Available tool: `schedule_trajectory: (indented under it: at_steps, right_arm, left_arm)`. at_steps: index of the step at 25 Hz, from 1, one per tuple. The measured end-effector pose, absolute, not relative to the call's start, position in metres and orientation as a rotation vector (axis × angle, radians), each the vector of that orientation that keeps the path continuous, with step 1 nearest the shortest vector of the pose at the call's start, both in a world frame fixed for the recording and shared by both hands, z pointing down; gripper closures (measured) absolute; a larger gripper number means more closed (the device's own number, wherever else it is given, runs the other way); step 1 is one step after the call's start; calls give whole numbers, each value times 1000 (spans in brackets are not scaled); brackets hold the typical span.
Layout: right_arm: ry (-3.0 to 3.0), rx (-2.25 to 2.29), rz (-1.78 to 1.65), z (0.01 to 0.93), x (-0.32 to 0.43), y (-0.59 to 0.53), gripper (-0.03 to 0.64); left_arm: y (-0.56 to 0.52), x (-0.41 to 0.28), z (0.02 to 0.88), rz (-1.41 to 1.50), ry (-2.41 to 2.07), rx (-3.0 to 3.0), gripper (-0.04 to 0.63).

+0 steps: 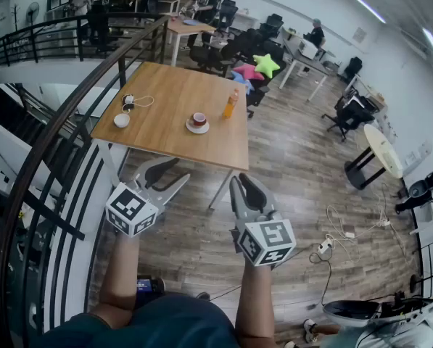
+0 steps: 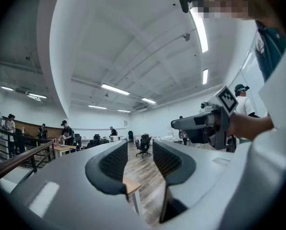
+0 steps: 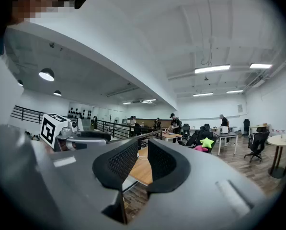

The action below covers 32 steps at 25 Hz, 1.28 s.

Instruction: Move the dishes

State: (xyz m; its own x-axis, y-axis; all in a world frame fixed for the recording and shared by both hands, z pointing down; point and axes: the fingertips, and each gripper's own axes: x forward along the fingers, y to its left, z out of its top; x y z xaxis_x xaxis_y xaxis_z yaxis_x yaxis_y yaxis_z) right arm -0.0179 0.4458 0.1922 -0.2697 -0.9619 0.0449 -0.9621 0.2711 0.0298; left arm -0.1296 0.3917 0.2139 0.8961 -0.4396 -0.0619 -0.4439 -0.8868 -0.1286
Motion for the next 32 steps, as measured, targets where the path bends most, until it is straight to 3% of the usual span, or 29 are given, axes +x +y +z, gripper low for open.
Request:
schedule_trajectory:
  at_steps: [32]
  right_arm:
    - [-2405, 1894, 31, 200, -75, 376, 566]
  left_arm:
    - [318, -185, 224, 142, 630, -2948, 431]
